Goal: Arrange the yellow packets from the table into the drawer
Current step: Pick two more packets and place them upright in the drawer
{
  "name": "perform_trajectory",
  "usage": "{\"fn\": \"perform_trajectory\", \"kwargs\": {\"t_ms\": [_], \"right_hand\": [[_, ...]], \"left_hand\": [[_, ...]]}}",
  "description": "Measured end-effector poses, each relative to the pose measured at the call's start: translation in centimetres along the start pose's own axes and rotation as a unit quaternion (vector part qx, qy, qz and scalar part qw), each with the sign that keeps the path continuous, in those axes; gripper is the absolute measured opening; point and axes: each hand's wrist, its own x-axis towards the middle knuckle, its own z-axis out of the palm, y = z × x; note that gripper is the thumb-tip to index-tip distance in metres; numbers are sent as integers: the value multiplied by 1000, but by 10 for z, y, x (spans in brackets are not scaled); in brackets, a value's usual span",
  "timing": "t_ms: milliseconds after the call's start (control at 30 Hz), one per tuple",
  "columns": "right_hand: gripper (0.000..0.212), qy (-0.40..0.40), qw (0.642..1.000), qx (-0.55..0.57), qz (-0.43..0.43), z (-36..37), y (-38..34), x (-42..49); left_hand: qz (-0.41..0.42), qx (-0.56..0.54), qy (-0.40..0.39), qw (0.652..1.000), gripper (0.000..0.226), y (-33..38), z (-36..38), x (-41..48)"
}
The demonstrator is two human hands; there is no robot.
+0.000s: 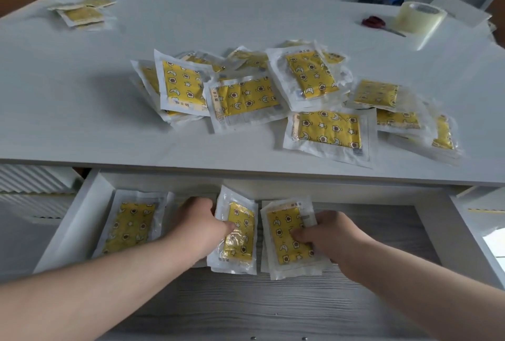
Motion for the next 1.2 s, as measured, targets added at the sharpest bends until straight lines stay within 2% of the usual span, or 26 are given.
{"fn": "perform_trajectory", "kwargs": {"t_ms": [100,233,333,433,533,600,700,733,800,900,1000,1200], "right_hand": [[13,4,999,-32,-1,1,0,-1],[10,27,998,-56,-7,4,1,2],[5,45,993,-100,-38,6,3,0],[18,56,983,-152,-82,5,2,-1],[41,35,970,-219,-100,-2,0,-4],[50,22,938,-317,-136,-10,0,-8],[78,35,853,-472,-218,-24,5,-18],[84,35,826,-506,-244,-27,8,-22],[93,15,794,-544,-271,-26,14,-29],[99,-11,772,-563,-296,-15,19,-31],[95,-1,755,-568,-328,-8,21,-27],[81,0,745,-574,-341,-9,26,-19]], "left_hand": [[8,39,20,999,37,5,-4,-2],[14,68,22,997,37,5,-3,1],[49,108,30,992,35,0,-3,6],[85,124,33,988,28,-3,-4,9],[129,176,34,975,34,-8,-10,7],[191,239,29,952,41,-12,-19,3],[285,319,-30,903,60,-20,-32,-1],[313,345,-54,883,66,-20,-35,-1],[355,403,-89,839,83,-29,-33,-2],[420,444,-55,789,97,-33,-21,-5],[441,497,-32,747,96,-29,-19,-6],[457,481,-22,748,86,-39,-7,-1]]}}
